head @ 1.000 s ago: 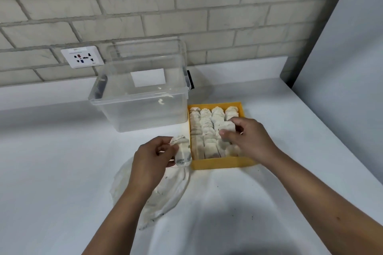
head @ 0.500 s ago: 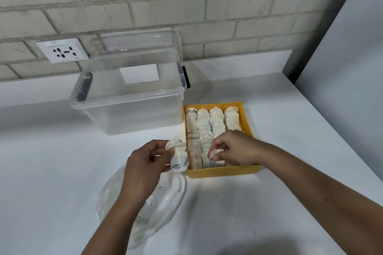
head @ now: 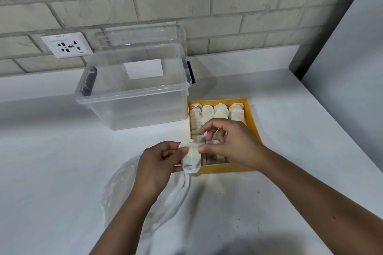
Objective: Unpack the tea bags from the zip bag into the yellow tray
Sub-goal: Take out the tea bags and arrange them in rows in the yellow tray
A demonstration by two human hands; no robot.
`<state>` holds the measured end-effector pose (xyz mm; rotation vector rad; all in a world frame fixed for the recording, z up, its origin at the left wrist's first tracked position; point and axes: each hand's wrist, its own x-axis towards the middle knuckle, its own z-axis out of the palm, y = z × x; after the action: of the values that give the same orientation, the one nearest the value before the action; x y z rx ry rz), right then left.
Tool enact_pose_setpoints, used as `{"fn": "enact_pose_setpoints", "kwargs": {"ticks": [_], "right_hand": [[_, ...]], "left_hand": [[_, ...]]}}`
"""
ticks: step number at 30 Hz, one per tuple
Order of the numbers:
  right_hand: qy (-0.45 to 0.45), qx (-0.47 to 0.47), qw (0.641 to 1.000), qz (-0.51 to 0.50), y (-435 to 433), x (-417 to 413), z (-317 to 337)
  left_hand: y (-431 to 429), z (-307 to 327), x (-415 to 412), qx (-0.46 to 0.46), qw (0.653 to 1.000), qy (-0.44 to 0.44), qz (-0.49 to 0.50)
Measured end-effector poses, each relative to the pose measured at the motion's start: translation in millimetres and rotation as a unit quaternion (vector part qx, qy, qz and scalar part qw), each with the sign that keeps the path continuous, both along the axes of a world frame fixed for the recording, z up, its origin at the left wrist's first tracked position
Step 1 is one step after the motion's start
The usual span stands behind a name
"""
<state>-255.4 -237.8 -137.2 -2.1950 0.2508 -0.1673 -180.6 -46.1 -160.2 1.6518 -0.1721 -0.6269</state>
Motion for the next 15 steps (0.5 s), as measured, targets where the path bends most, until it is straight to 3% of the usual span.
{"fn": "enact_pose_setpoints", "kwargs": {"ticks": [5,10,15], "right_hand": [[0.007,-0.097,0.995,0.002,13,-1,2],[0.013,-0.104,0.994,-0.042,-3,-1,7],[0.068,-0.085,0.994,-0.017,-13,3,0]], "left_hand": [[-6,0,-4,-0.002,1.0,-0.005,-0.024],[-4,2,4,0.0,1.0,-0.016,0.01],[3,1,15,0.004,0.999,-0.027,0.046]]}}
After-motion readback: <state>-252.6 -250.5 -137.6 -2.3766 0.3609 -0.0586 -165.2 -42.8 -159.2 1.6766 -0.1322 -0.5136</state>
